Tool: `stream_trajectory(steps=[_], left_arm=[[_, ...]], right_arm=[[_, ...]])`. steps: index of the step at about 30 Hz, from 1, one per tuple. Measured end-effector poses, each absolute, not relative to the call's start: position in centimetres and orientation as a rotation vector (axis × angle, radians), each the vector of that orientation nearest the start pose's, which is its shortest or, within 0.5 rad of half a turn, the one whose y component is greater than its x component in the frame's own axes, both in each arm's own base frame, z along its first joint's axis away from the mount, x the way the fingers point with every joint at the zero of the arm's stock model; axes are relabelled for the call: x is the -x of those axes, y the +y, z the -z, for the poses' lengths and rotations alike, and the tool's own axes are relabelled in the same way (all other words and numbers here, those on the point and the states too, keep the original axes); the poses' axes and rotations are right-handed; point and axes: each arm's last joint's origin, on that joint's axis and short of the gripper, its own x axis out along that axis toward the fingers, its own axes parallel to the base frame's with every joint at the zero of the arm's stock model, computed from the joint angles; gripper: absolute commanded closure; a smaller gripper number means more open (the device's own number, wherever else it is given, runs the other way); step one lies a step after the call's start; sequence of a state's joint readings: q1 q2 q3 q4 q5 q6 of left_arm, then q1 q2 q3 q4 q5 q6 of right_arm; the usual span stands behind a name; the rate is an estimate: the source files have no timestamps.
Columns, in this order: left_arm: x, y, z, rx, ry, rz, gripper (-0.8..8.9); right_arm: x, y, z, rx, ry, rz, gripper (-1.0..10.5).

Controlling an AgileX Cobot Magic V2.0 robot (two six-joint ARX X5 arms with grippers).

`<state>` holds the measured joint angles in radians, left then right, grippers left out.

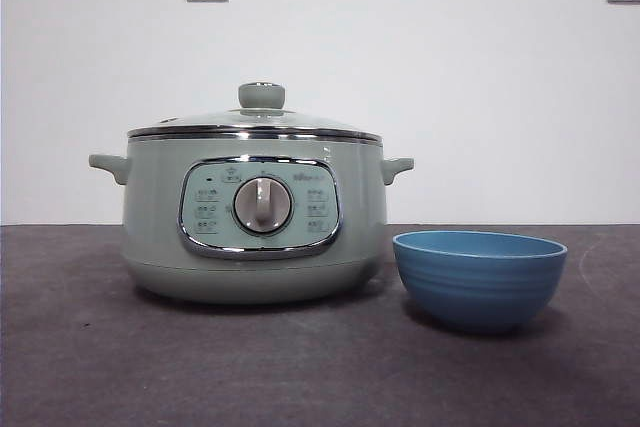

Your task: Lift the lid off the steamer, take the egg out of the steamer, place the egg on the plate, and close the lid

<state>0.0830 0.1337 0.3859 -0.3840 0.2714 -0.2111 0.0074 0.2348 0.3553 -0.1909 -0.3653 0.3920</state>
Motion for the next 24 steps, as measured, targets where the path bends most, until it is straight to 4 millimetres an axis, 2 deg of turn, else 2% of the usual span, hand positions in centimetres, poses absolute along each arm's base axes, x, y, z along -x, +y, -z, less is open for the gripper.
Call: stream_trajectory(steps=[6, 12, 18, 24], left_arm=[[-7.4, -0.5, -28.6, 0.235, 0.175, 0.296, 8.2], [-7.9, -0.9, -31.2, 0.229, 0.278, 0.452, 8.2], [-8.2, -1.1, -32.8, 0.201, 0.358, 0.567, 8.2], [-8.2, -1.3, -33.1, 0.192, 0.397, 0.661, 8.2]], right_arm=[[-10.8, 1.6, -29.2, -0.344, 0.273, -0.49, 9.6], [-12.7, 2.5, -32.9, -0.247, 0.462, -0.641, 9.6], [-13.9, 3.3, -35.1, -0.114, 0.638, -0.735, 9.6], [-13.8, 4.4, -35.5, -0.021, 0.724, -0.842, 9.6]])
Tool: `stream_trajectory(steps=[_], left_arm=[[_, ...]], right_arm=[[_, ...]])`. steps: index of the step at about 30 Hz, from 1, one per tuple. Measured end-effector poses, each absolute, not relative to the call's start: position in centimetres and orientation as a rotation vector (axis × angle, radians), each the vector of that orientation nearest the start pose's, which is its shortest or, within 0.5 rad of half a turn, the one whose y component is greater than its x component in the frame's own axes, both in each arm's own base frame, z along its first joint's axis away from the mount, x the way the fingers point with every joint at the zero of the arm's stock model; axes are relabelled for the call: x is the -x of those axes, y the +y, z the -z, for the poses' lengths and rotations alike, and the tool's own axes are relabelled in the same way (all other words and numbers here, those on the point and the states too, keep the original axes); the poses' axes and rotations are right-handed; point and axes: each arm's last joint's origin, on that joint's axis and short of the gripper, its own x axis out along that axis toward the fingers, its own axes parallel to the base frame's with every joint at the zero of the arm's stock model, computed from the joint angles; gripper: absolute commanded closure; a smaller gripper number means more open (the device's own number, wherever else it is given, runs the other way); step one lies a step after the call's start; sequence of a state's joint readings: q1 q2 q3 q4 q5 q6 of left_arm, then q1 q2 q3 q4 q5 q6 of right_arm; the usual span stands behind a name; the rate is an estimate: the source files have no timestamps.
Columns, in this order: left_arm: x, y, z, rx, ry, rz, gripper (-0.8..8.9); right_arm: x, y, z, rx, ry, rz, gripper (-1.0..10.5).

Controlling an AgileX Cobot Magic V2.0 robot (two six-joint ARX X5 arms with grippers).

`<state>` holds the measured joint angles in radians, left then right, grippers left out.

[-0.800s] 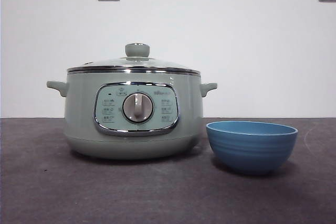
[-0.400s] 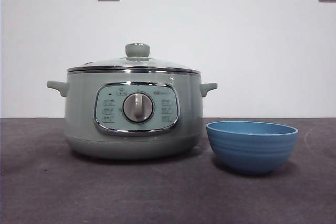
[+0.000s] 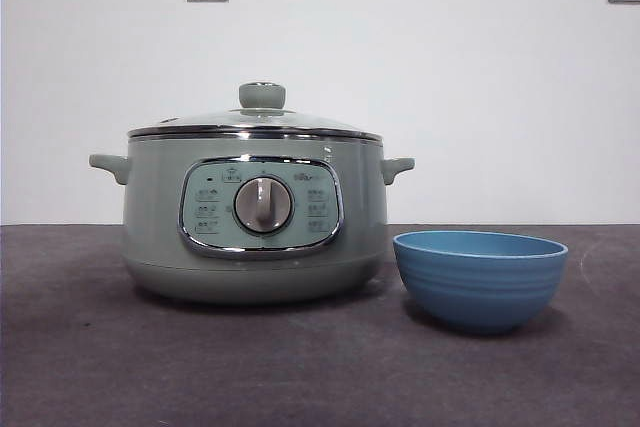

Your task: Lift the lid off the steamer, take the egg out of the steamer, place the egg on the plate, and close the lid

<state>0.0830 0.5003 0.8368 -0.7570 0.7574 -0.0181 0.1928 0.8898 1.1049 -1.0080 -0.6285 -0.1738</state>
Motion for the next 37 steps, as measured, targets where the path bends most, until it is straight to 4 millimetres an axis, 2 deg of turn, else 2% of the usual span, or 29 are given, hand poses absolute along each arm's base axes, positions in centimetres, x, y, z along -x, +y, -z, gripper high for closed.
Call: stream_trajectory(steps=[4, 6, 7, 8, 10, 11, 12, 14, 20, 25, 31, 37], left_arm=[[-8.2, -1.3, -33.1, 0.189, 0.397, 0.667, 8.15], [-8.2, -1.3, -33.1, 0.186, 0.396, 0.667, 7.79], [-8.2, -1.3, -33.1, 0.187, 0.396, 0.667, 7.14], [-8.2, -1.3, -33.1, 0.187, 0.396, 0.667, 5.99], [-8.2, -1.3, -33.1, 0.194, 0.399, 0.666, 3.49], [-8.2, -1.3, -33.1, 0.196, 0.399, 0.666, 2.73], [-8.2, -1.3, -33.1, 0.199, 0.4, 0.665, 2.75], [-8.3, -1.3, -33.2, 0.2, 0.398, 0.665, 2.75], [-8.6, -1.3, -33.4, 0.19, 0.373, 0.667, 2.75], [-9.7, -1.2, -33.6, 0.198, 0.36, 0.675, 2.75], [-12.2, -1.3, -34.2, 0.208, 0.328, 0.725, 2.75], [-15.6, -2.4, -36.4, 0.191, 0.341, 0.758, 2.75]], right_arm=[[-13.7, 4.9, -35.4, 0.009, 0.727, -0.884, 9.4], [-13.7, 5.0, -35.4, 0.014, 0.727, -0.889, 9.4], [-13.7, 5.0, -35.4, 0.015, 0.727, -0.89, 9.3], [-13.7, 5.0, -35.4, 0.015, 0.727, -0.89, 8.7], [-13.7, 5.0, -35.4, 0.017, 0.726, -0.891, 6.9], [-13.7, 5.0, -35.4, 0.017, 0.726, -0.89, 5.8], [-13.7, 5.0, -35.4, 0.017, 0.726, -0.889, 4.8], [-13.7, 5.0, -35.4, 0.018, 0.727, -0.888, 3.8], [-13.7, 5.0, -35.4, 0.017, 0.727, -0.888, 3.8], [-13.7, 5.0, -35.4, 0.012, 0.73, -0.886, 3.8], [-13.7, 5.0, -35.4, 0.013, 0.729, -0.886, 3.8], [-13.7, 5.0, -35.4, 0.013, 0.727, -0.886, 3.8]])
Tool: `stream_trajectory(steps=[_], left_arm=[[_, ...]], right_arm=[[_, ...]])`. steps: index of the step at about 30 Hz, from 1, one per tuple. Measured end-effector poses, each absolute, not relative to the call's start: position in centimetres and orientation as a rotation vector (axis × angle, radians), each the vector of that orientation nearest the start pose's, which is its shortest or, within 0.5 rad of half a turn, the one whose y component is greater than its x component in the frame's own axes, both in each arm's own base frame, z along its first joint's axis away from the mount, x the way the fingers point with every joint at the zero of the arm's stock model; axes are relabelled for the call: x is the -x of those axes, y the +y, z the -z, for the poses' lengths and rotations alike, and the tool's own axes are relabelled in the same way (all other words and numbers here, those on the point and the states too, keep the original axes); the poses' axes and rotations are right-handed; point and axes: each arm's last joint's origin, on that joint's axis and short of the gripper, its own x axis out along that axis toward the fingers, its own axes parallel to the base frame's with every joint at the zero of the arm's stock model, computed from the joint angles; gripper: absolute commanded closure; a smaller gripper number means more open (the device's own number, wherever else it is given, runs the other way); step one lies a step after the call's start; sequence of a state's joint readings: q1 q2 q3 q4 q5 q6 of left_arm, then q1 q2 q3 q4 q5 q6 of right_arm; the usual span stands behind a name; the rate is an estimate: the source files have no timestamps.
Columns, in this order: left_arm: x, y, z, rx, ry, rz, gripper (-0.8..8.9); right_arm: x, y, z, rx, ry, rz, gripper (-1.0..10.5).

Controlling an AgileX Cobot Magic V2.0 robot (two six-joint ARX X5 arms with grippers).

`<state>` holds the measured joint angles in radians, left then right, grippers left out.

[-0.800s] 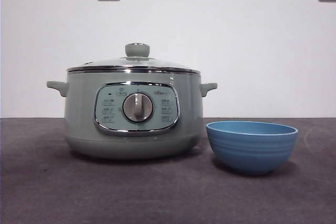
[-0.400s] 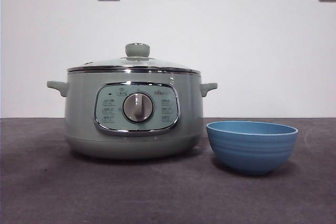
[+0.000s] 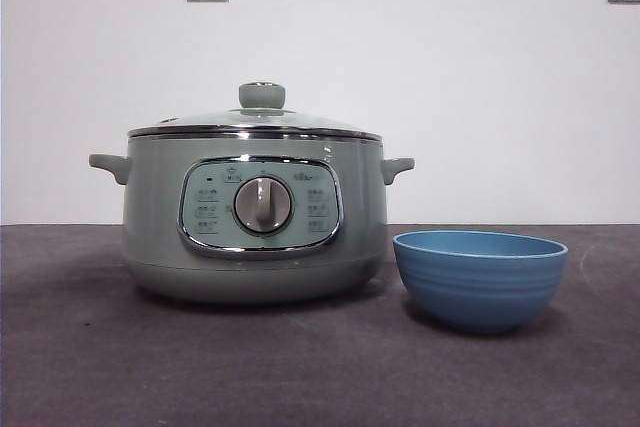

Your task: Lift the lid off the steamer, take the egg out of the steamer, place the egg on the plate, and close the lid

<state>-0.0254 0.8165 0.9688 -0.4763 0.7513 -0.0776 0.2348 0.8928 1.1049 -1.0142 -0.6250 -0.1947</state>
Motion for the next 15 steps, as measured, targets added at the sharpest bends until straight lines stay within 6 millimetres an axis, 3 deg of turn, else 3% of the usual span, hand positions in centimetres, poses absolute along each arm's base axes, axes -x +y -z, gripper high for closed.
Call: stream_trajectory(steps=[9, 15], left_arm=[[-21.8, -6.3, -39.5, 0.072, 0.333, 0.749, 2.75], [-26.0, -10.0, -38.5, -0.013, 0.374, 0.731, 2.75]], right_arm=[[-13.8, 5.0, -35.4, 0.011, 0.721, -0.884, 3.8], [-13.8, 5.0, -35.4, 0.008, 0.722, -0.883, 3.8]])
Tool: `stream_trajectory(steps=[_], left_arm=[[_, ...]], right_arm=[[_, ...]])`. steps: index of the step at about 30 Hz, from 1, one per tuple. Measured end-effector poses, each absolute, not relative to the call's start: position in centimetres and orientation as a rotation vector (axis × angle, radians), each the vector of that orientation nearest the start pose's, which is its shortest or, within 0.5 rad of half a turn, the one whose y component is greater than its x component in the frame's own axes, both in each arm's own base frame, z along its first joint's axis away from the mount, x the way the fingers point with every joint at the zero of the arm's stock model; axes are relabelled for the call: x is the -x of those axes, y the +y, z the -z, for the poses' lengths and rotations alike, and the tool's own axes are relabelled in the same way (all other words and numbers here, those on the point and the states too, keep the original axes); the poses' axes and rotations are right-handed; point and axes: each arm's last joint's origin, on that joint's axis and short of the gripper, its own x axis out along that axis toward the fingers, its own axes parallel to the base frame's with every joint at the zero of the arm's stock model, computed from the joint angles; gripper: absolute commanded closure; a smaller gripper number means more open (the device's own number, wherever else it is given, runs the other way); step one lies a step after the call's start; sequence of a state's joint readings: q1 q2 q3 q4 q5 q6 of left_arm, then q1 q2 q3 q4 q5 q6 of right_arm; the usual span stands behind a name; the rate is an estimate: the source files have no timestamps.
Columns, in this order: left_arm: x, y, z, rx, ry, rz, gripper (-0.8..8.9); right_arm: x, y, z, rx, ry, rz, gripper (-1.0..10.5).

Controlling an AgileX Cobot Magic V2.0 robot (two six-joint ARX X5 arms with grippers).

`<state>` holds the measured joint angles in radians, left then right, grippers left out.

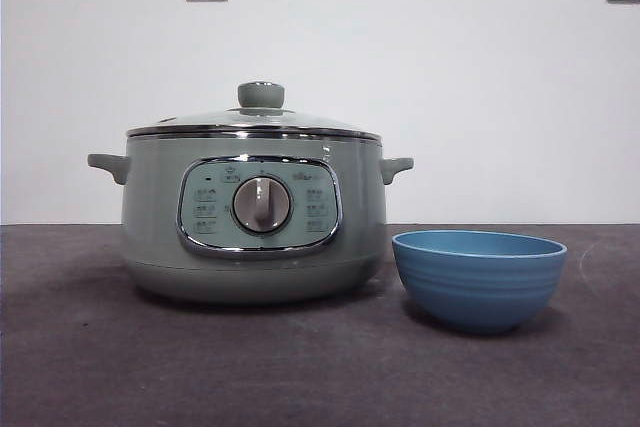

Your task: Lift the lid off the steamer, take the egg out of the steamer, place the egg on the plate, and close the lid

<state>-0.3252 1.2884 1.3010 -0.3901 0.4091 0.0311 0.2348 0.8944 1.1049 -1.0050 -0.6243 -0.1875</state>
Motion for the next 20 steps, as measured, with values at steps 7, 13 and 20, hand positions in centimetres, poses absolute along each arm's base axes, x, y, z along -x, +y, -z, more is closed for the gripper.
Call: stream_trajectory(steps=[7, 13, 20], left_arm=[[-29.8, -13.1, -35.8, -0.066, 0.362, 0.696, 2.77], [-32.3, -14.6, -32.7, -0.11, 0.412, 0.649, 2.77], [-33.6, -15.6, -30.1, -0.132, 0.484, 0.649, 2.77]], right_arm=[[-13.8, 5.0, -35.4, 0.008, 0.723, -0.883, 3.8], [-13.8, 5.0, -35.4, 0.008, 0.723, -0.883, 3.8], [-13.8, 5.0, -35.4, 0.008, 0.723, -0.882, 3.8]])
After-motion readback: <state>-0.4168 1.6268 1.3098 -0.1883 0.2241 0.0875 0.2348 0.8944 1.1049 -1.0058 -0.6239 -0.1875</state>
